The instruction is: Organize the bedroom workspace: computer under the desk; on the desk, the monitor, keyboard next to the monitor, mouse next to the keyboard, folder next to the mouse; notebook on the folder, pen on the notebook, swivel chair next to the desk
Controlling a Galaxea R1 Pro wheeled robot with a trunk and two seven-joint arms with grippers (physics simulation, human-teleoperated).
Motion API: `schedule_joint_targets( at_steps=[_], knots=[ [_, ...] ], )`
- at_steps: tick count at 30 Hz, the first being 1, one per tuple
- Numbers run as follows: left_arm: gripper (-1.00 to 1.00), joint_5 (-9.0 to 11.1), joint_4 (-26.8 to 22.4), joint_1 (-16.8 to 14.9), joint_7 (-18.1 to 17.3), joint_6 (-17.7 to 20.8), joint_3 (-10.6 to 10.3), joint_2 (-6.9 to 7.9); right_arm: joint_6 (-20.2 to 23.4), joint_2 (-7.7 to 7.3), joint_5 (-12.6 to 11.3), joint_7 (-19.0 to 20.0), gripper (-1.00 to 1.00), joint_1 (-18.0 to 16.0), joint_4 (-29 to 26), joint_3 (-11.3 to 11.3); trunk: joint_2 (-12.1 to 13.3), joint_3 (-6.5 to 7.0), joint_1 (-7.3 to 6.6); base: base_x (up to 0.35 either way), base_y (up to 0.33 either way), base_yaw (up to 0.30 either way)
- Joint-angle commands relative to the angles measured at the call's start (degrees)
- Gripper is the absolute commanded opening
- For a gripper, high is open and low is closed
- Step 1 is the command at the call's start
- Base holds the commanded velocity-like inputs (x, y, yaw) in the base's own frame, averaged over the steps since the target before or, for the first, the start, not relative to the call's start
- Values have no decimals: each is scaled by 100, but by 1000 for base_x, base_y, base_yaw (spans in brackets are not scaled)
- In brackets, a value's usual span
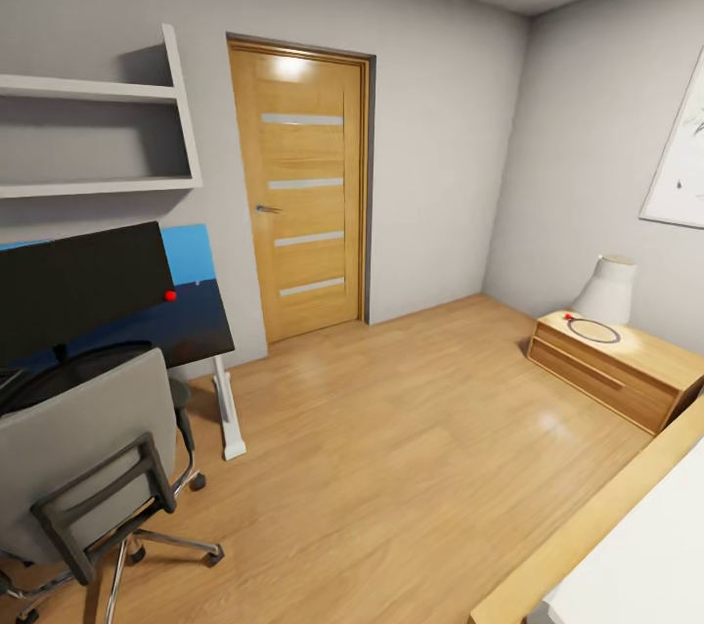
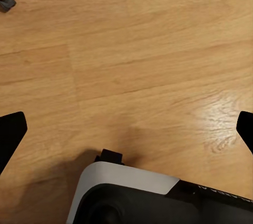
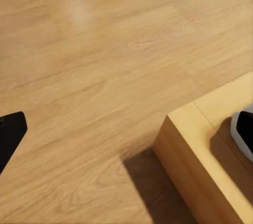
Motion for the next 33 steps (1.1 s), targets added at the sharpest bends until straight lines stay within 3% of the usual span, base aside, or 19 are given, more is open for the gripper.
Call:
schedule_joint_targets(
  at_steps=[1,9,27,33],
  knots=[
    [100,-7,3,-3,3,-15,16,-2,-8,1,52,-54,100,-4,4,3,-5,-7,0,7,0,0],
    [100,-7,3,-3,4,-15,16,-1,3,1,53,-54,100,-4,6,3,-5,-7,0,129,0,0],
    [100,-7,3,-5,3,-8,16,2,14,-3,52,-54,100,-4,7,-2,-5,-7,0,311,1,0],
    [100,-5,4,-5,3,-7,16,6,17,-2,52,-58,100,-4,7,-4,-5,-7,0,290,148,0]
  ],
)
